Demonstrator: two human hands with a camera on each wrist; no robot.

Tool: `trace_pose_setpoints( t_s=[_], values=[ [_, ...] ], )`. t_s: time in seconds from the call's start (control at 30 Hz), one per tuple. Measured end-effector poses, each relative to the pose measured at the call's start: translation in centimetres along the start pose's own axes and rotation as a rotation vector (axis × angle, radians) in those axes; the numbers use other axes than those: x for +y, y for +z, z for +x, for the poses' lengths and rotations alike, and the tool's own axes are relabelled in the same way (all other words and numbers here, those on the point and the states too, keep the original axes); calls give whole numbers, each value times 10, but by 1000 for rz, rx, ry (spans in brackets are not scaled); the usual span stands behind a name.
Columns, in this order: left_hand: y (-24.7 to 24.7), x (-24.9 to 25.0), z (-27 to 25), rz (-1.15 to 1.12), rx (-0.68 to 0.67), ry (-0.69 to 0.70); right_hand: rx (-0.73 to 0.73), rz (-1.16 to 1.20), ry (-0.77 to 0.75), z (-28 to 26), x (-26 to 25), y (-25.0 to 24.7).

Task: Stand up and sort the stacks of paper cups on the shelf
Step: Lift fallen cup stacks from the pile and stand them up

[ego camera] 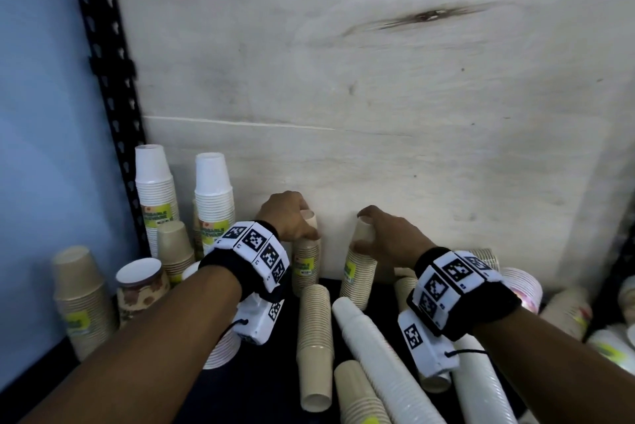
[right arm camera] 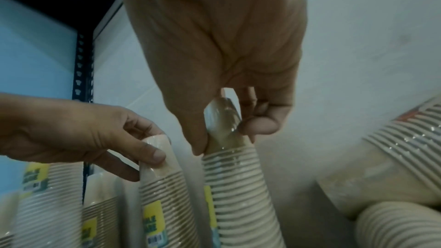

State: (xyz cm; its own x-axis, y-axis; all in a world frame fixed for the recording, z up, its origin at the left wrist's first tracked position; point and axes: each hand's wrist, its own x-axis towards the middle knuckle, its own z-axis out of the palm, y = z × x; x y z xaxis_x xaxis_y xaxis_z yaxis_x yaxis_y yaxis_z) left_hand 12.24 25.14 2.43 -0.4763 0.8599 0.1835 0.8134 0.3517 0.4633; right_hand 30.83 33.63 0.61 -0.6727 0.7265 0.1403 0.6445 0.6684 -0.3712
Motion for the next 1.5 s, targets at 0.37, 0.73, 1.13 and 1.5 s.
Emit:
trace_pose_setpoints(
  t_s=[0.37, 0.73, 1.13, 1.5],
  values=[
    [8, -10, 5, -67, 52, -35, 18, 17, -186, 17, -12, 7],
    [7, -10, 11, -40, -12, -56, 73, 55, -195, 26, -7, 18],
    [8, -15, 10, -120, 33, -31, 142, 42, -150, 24, -11, 19],
    [16, -13, 9, -185, 103, -54, 134, 50, -158, 23, -8, 21]
  ],
)
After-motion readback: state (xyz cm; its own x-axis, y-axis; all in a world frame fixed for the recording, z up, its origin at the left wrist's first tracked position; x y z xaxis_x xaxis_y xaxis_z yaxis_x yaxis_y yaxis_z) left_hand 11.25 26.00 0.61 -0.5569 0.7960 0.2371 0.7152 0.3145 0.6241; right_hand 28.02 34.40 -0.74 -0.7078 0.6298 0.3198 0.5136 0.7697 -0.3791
